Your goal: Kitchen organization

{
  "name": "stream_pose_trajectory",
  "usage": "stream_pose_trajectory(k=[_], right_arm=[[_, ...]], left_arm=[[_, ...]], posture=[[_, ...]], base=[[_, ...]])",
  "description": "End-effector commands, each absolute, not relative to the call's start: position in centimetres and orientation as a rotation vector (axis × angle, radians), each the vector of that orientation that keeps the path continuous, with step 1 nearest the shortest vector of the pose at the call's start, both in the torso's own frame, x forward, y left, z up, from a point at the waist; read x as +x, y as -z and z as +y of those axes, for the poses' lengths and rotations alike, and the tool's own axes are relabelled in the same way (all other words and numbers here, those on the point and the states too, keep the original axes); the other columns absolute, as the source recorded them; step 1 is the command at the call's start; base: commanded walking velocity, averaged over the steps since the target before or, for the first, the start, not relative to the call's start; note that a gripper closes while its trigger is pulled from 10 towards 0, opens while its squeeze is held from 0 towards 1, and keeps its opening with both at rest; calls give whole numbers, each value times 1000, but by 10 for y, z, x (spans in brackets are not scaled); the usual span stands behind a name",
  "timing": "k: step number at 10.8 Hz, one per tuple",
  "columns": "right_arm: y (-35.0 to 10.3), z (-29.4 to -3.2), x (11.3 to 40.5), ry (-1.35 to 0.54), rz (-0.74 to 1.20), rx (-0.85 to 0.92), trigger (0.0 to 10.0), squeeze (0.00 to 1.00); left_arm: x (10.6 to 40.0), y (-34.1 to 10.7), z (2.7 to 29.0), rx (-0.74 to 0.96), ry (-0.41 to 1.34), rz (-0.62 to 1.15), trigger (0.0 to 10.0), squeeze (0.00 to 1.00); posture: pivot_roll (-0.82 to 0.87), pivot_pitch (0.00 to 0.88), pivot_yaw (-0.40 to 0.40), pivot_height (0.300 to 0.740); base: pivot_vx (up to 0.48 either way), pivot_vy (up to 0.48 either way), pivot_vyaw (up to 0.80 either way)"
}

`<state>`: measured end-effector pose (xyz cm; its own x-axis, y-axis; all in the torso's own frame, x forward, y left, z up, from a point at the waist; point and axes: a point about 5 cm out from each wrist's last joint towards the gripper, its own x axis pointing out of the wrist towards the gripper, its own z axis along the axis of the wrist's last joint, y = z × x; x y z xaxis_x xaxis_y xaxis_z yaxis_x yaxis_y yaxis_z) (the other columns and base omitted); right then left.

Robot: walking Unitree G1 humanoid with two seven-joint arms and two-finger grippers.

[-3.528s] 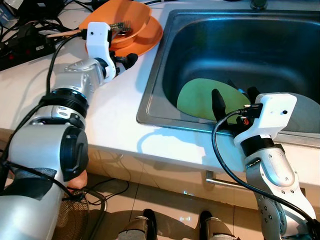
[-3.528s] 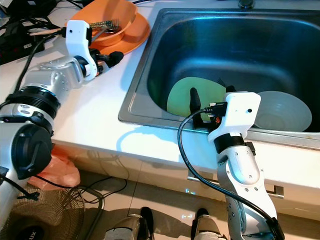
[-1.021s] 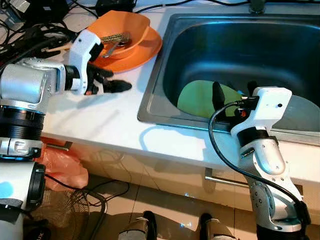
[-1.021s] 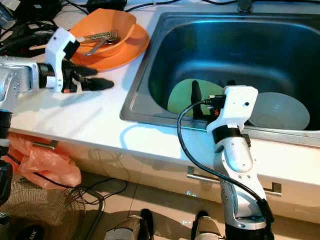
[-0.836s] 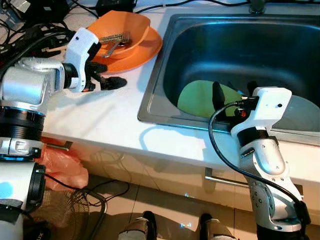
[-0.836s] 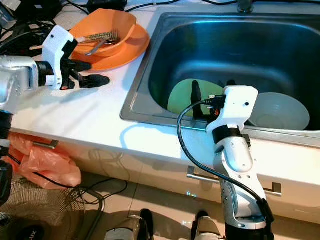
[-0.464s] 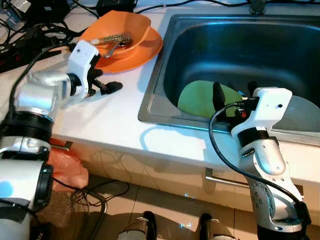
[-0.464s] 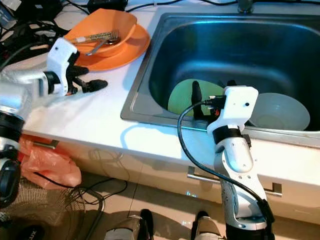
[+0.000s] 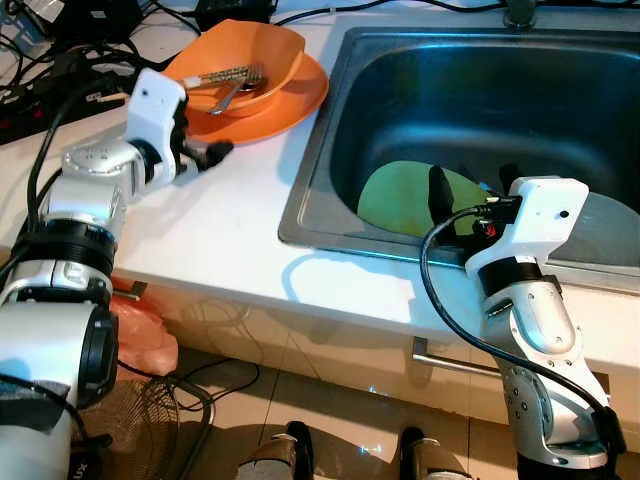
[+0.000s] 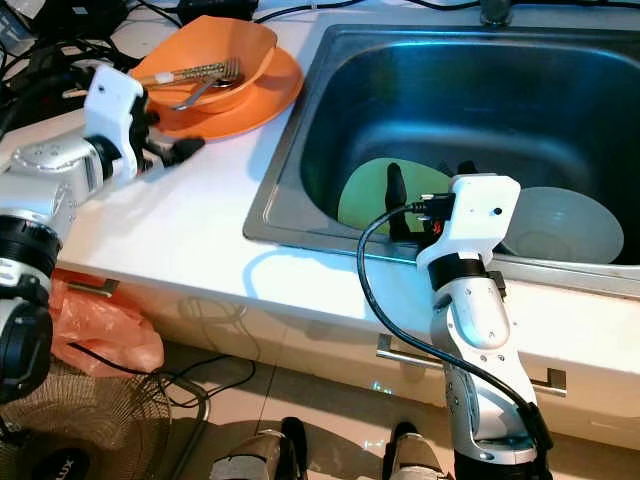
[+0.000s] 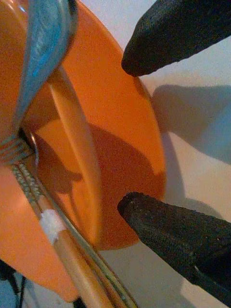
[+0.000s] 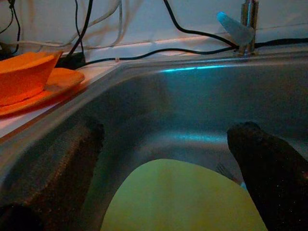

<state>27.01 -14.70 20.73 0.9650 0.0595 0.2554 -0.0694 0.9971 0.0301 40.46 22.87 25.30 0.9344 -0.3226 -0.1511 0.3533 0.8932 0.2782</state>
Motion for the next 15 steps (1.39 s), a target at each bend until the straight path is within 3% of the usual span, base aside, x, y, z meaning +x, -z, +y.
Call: stream_pose_trajectory(k=[1,7,9,13,15], right_arm=[[-155,-156,269,-8,2,39,10000,0],[-153,-155,263,-6,11,43,10000,0],[-153,-159,263,2,14,41,10000,0],[-152,-158,261,7,20,41,10000,0],[-152,-158,260,9,21,39,10000,0]], left_arm=[[405,-251,231,317,340,116,10000,0],[412,-235,195,414,496,184,10000,0],[412,-234,195,346,485,204,10000,0],[411,-230,188,56,536,275,10000,0],[411,-228,186,87,536,292,10000,0]], posture=[[4,264,192,740],[-14,274,205,740],[-22,279,207,740],[-31,282,212,740],[-33,283,211,740]], base=[[0,0,0],[0,0,0],[0,0,0],[0,0,0],[0,0,0]])
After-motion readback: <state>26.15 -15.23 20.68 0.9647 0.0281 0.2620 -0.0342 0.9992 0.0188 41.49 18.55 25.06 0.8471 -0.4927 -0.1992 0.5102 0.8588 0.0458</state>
